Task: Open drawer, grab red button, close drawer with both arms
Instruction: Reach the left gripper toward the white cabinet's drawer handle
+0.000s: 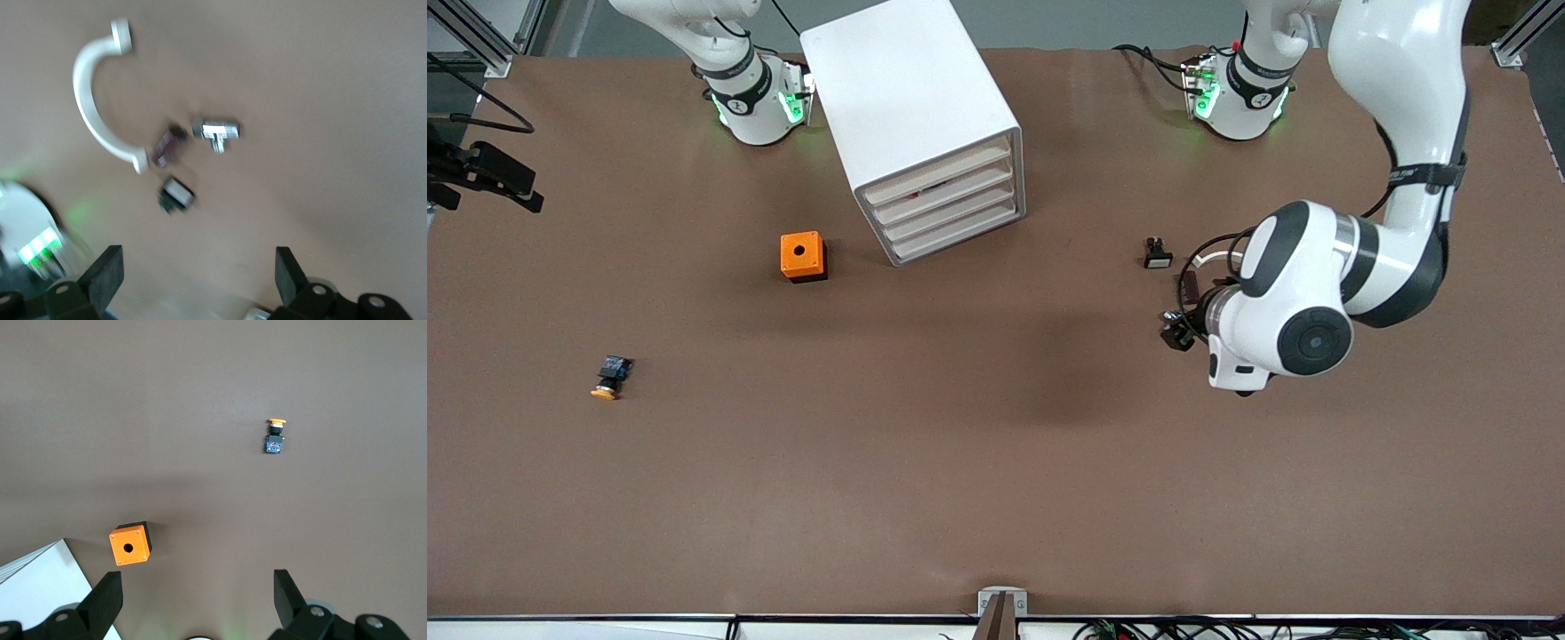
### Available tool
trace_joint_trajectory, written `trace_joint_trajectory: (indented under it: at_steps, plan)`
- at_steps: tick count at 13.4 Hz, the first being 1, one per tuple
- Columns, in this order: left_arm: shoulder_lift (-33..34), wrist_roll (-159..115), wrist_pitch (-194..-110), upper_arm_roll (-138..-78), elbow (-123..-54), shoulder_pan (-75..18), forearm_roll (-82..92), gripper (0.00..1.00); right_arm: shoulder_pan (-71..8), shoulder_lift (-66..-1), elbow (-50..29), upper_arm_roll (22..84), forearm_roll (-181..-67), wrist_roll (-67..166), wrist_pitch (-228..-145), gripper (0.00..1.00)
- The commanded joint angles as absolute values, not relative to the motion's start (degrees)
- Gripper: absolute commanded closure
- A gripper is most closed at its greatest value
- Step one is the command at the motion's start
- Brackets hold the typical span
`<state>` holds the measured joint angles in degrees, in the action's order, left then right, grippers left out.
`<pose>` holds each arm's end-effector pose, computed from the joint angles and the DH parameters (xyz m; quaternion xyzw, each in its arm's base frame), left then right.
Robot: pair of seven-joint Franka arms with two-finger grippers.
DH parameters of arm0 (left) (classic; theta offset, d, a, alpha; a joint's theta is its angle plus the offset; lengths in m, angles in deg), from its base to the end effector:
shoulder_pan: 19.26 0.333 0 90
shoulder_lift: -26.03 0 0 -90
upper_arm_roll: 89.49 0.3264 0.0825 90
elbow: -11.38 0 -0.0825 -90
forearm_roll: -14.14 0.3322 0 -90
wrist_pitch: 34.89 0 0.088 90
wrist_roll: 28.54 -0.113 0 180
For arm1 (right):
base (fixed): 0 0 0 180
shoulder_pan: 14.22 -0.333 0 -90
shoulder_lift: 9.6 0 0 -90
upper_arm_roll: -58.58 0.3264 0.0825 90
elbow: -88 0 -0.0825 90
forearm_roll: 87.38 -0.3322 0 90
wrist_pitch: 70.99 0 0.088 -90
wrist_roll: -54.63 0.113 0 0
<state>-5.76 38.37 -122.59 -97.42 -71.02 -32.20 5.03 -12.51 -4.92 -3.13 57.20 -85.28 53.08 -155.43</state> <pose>0.5669 -0.2196 0.3709 -0.8837 -0.3935 0.2427 0.0731 0.4651 -0.0301 0.6520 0.9996 -0.0148 -0.0182 0.0166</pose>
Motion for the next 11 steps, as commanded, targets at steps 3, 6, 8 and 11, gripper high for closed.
trace_joint_trajectory:
  at_steps: [3, 6, 8, 11]
  plan:
    - [-8.94, 58.42, -121.91, -97.31, -69.13, -32.71, -5.87, 0.0, -12.46, -5.46, -1.82, 57.35, -86.24, 52.88, -154.75, 0.0]
    - [-11.75, 69.87, -121.47, -97.4, -69.48, -34.55, -11.59, 0.0, -12.46, -5.46, -1.82, 57.35, -86.15, 52.88, -154.75, 0.0]
    - [-13.95, 77.59, -121.11, -97.58, -69.48, -37.53, -16.33, 0.0, -12.55, -5.46, -1.91, 57.35, -86.15, 52.88, -154.75, 0.0]
    - [-18.16, 85.7, -120.85, -97.75, -69.83, -39.47, -28.97, 0.0, -12.55, -5.46, -1.82, 57.43, -86.15, 52.88, -154.75, 0.0]
